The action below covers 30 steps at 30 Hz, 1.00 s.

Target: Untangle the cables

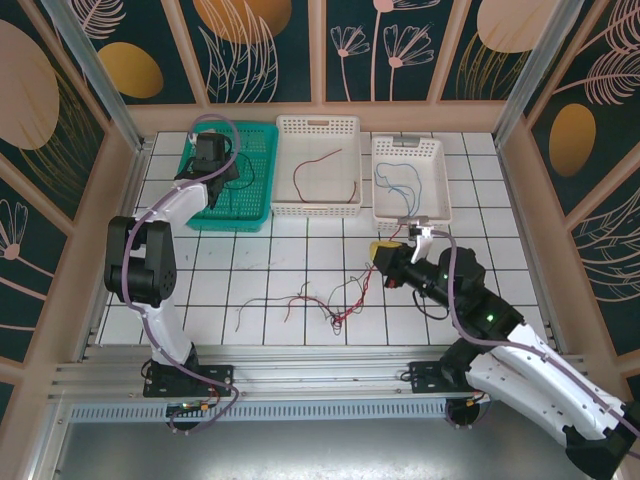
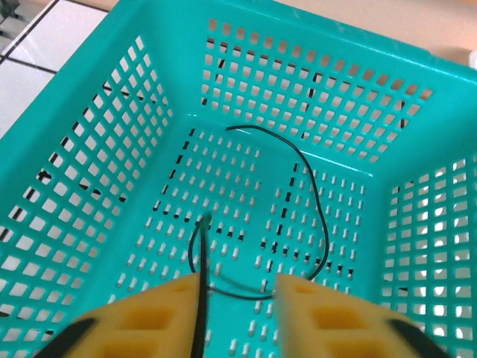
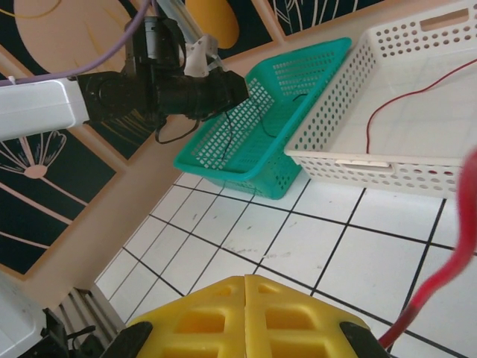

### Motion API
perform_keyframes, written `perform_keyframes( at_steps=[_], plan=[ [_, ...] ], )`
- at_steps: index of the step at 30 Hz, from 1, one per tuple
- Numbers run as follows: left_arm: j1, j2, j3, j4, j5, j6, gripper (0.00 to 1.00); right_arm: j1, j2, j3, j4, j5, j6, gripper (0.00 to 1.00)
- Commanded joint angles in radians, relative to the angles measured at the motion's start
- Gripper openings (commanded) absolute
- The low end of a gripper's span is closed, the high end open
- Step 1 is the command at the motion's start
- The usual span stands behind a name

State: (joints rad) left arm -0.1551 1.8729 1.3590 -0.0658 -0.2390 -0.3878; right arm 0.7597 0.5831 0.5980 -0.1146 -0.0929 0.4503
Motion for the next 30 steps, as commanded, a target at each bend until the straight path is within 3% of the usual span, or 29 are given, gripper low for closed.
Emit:
perform_keyframes(
  at_steps=[1, 3, 9, 18, 22, 26, 30],
  plan=[
    [0.009, -0.004, -0.008, 0.011, 0.018, 0.001, 0.43, 0.007, 0.030, 0.069, 0.032, 0.045, -0.022, 0.00],
    [0.010, -0.010, -0.008, 0.006, 0.023, 0.003, 0.52, 0.007, 0.058, 0.094, 0.038, 0.044, -0.031, 0.00],
    [0.009, -0.058, 0.013, -0.028, 0.026, 0.016, 0.65, 0.007, 0.141, 0.180, 0.044, 0.050, -0.059, 0.00],
    [0.010, -0.144, 0.059, -0.126, -0.019, -0.014, 0.74, 0.007, 0.191, 0.216, 0.063, 0.041, -0.073, 0.00],
    [0.009, -0.229, 0.044, -0.152, 0.101, -0.088, 0.75, 0.006, 0.205, 0.245, 0.059, 0.041, -0.092, 0.00],
    [0.002, -0.313, -0.030, -0.142, 0.348, -0.142, 0.76, 0.004, 0.221, 0.280, 0.055, 0.029, -0.116, 0.00],
    [-0.066, -0.438, -0.186, -0.067, 0.547, -0.174, 0.76, -0.007, 0.241, 0.310, 0.060, 0.004, -0.132, 0.00]
  ],
)
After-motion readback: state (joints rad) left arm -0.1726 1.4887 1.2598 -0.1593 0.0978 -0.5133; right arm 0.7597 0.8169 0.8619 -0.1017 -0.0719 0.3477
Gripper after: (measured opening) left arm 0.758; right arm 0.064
